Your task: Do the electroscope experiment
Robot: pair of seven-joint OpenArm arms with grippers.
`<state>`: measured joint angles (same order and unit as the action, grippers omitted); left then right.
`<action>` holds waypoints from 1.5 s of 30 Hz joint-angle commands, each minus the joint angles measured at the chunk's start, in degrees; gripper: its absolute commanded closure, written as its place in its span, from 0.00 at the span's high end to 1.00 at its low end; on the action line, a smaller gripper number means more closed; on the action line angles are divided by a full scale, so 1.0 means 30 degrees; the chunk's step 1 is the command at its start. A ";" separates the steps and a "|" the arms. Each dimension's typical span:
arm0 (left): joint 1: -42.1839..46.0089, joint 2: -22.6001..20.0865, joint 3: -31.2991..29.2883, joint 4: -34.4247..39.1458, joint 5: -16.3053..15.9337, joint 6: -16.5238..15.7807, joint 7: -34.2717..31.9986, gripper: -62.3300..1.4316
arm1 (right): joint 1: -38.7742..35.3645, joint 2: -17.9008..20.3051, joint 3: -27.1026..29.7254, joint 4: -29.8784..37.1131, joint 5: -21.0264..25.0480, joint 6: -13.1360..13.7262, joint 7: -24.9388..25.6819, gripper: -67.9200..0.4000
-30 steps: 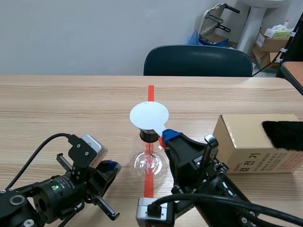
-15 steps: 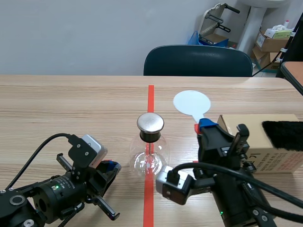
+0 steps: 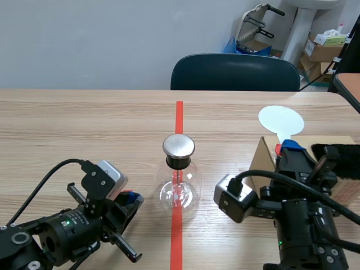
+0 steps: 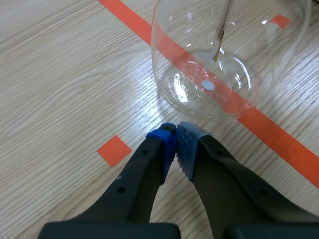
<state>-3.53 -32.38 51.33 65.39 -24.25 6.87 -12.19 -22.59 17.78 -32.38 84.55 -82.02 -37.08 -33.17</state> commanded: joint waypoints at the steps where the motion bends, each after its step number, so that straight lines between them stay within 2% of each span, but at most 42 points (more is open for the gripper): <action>1: -0.0029 0.0095 -0.0051 0.0328 0.0029 -0.0044 -0.0080 0.09 | 0.0175 0.0044 0.0058 0.0291 -0.0087 -0.0204 -0.0058 0.02; 5: -0.0029 0.0095 -0.0051 0.0328 0.0029 -0.0044 0.0029 0.09 | 0.0175 0.0044 0.0058 0.0291 -0.0095 -0.0204 0.0160 0.02; 9: -0.0036 0.0095 -0.0051 0.0328 0.0029 -0.0044 0.0022 0.09 | 0.0175 0.0044 0.0058 0.0291 -0.0095 -0.0204 0.1508 0.02; 25: -0.0044 0.0095 -0.0051 0.0328 0.0029 -0.0036 0.0015 0.09 | 0.0182 0.0044 0.0058 0.0291 -0.0102 -0.0204 0.9508 0.02; 33: -0.0044 0.0095 -0.0051 0.0328 0.0029 -0.0036 0.0015 0.09 | 0.0182 0.0044 0.0058 0.0291 -0.0102 -0.0204 1.2546 0.02; 37: -0.0044 0.0095 -0.0051 0.0328 0.0029 -0.0036 0.0015 0.09 | 0.0182 0.0044 0.0058 0.0291 -0.0102 -0.0204 1.3311 0.02; 45: -0.0044 0.0095 -0.0051 0.0328 0.0029 -0.0036 0.0015 0.09 | 0.0182 0.0044 0.0058 0.0291 -0.0102 -0.0204 1.3333 0.02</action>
<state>-3.53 -32.38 51.33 65.39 -24.25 6.87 -11.33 -22.59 17.78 -32.38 84.55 -82.30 -37.08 7.03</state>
